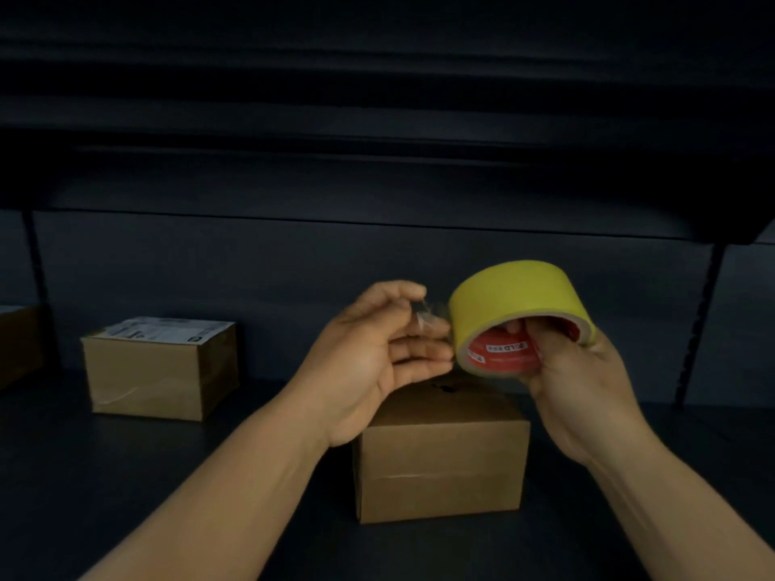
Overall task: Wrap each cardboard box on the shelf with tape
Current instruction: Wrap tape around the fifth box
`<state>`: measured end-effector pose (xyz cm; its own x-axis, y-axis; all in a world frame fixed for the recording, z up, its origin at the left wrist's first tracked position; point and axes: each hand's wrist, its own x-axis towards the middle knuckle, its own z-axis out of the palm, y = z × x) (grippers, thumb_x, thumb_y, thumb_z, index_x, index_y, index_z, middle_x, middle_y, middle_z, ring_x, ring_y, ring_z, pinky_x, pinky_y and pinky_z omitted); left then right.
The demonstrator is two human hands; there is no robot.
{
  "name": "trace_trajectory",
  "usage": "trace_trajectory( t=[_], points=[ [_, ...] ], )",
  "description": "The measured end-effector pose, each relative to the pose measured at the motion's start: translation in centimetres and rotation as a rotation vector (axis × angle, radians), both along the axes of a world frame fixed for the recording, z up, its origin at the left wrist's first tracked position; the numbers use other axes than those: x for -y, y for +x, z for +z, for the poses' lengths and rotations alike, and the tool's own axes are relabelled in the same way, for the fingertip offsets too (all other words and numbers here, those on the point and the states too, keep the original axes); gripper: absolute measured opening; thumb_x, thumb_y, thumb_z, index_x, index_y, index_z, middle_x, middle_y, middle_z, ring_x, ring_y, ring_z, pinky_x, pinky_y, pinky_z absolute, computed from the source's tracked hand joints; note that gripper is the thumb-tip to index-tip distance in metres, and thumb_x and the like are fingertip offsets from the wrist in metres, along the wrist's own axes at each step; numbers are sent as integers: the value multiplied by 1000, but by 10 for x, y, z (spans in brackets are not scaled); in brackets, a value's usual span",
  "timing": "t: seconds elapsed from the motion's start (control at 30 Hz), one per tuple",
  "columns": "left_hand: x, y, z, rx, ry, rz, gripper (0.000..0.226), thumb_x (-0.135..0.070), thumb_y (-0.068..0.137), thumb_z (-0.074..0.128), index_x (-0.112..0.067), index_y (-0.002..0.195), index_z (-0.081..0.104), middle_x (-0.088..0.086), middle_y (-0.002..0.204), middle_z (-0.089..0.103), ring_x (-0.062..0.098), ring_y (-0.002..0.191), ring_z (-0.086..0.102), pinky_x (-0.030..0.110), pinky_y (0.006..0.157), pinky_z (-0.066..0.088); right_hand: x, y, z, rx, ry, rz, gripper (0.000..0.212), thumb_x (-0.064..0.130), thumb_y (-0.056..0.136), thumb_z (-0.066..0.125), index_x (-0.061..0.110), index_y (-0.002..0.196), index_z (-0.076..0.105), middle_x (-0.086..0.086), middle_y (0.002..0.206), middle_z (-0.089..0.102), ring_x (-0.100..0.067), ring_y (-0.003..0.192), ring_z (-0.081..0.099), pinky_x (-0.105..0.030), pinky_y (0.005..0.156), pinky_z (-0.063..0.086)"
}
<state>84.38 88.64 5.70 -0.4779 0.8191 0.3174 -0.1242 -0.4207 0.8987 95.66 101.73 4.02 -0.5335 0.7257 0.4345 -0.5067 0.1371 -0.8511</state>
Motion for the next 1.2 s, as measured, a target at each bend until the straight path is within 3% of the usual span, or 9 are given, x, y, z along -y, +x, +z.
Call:
trace_trajectory(
  t=[0.17, 0.27, 0.43, 0.53, 0.63, 0.73, 0.9, 1.07, 1.2],
  points=[
    [7, -4, -4, -388, 0, 75, 29, -39, 80, 54, -31, 107, 60, -2, 86, 67, 18, 84, 67, 36, 83, 56, 0, 0, 0, -1, -38, -20, 17, 9, 94, 51, 22, 98, 63, 9, 75, 74, -4, 72, 70, -25, 67, 51],
    [10, -4, -3, -507, -3, 136, 31, -41, 76, 62, -29, 104, 58, -3, 88, 68, 17, 87, 68, 35, 83, 57, -1, -1, 0, -6, -73, -37, 17, 9, 94, 52, 21, 96, 63, 9, 72, 73, -4, 70, 70, -28, 69, 51],
    [5, -3, -4, -516, -70, 301, 22, -12, 76, 74, -18, 88, 57, 0, 79, 67, 15, 76, 66, 33, 77, 56, -1, -1, -1, 1, -45, -73, 20, 8, 94, 51, 24, 89, 62, 14, 64, 71, -1, 65, 67, -27, 70, 49],
    [3, -5, -5, -376, -101, 280, 20, -2, 78, 71, -14, 88, 57, 3, 78, 67, 13, 73, 66, 29, 74, 57, -2, -1, -1, 28, 19, -128, 26, 8, 94, 52, 29, 84, 64, 11, 73, 71, -10, 82, 67, -35, 84, 51],
    [2, -6, -5, -261, -96, 230, 20, -3, 77, 72, -13, 87, 57, 0, 74, 68, 13, 73, 66, 27, 74, 58, -1, -1, -2, 45, 109, -158, 33, 7, 95, 51, 33, 79, 64, 12, 76, 70, -8, 83, 66, -34, 85, 50],
    [0, -4, -7, -283, -100, 269, 19, -5, 76, 74, -13, 84, 58, -5, 65, 68, 8, 66, 65, 23, 70, 57, 1, 0, -2, 49, 187, -165, 37, 1, 94, 49, 31, 76, 60, 11, 72, 66, -3, 73, 63, -30, 79, 50],
    [-3, -5, -10, -302, -143, 359, 14, -5, 79, 73, -12, 84, 62, 3, 72, 69, 9, 66, 66, 24, 70, 58, 3, 0, -3, 45, 260, -178, 36, -2, 93, 47, 30, 80, 58, 14, 68, 64, 3, 65, 60, -11, 62, 50],
    [-2, -4, -10, -278, -152, 381, 9, -7, 79, 72, -9, 83, 64, 9, 75, 71, 9, 65, 67, 21, 65, 57, 4, 0, -3, 32, 261, -176, 34, -1, 93, 47, 29, 80, 58, 8, 75, 62, 1, 67, 59, -18, 68, 49],
    [-3, -1, -12, -401, -171, 463, 8, -11, 80, 73, -13, 76, 66, 2, 67, 71, 12, 67, 67, 27, 70, 59, 3, 0, -4, 22, 261, -175, 35, -5, 92, 46, 27, 82, 58, 7, 75, 62, -1, 69, 59, -15, 65, 50]
  ],
)
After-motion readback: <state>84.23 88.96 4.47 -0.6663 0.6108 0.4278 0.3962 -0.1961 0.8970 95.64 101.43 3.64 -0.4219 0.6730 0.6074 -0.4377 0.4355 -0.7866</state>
